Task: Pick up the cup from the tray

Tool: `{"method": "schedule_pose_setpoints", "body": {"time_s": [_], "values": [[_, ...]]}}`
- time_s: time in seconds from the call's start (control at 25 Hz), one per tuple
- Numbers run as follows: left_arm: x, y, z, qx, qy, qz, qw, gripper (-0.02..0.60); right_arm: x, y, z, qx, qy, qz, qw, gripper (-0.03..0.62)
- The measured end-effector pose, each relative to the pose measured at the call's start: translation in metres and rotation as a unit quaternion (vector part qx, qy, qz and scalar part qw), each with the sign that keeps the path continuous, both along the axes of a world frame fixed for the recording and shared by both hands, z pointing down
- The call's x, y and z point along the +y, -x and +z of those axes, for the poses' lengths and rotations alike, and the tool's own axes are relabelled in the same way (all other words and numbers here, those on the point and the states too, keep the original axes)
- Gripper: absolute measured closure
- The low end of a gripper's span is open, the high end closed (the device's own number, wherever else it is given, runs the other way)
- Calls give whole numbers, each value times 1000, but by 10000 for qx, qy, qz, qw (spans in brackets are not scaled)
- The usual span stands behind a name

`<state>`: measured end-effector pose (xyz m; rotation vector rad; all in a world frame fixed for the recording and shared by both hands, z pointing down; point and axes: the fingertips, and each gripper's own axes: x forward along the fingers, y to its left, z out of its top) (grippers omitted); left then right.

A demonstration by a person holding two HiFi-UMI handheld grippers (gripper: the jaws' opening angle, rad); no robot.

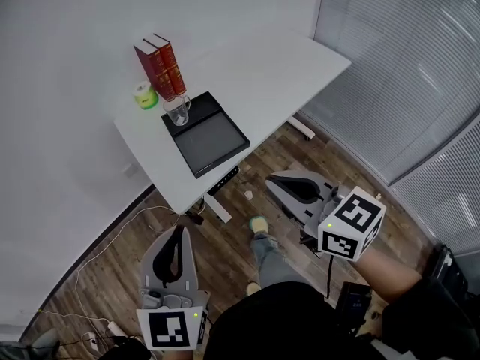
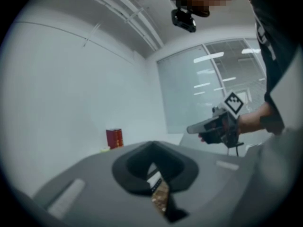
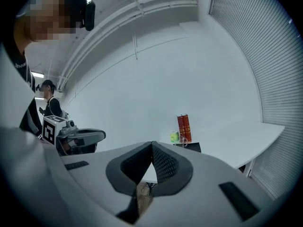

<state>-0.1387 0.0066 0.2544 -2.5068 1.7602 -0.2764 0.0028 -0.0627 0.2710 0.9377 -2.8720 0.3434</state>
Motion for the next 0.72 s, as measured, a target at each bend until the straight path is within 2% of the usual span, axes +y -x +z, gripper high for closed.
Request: {"method": "schedule_pose_setpoints", "body": {"time_s": [0.16,0.4,0.72], "values": [[-46,-1,7,79,119,-21,9999,580,-45,1,8,-42,80,-26,10000,589],[-117,-2,8,-27,211,29,9998,578,-116,1,16,-41,248,-44,9997,589],[-190,13,8,109,294,-294,9991,580,-195,28,21,119,405,-460,9980,589]]}}
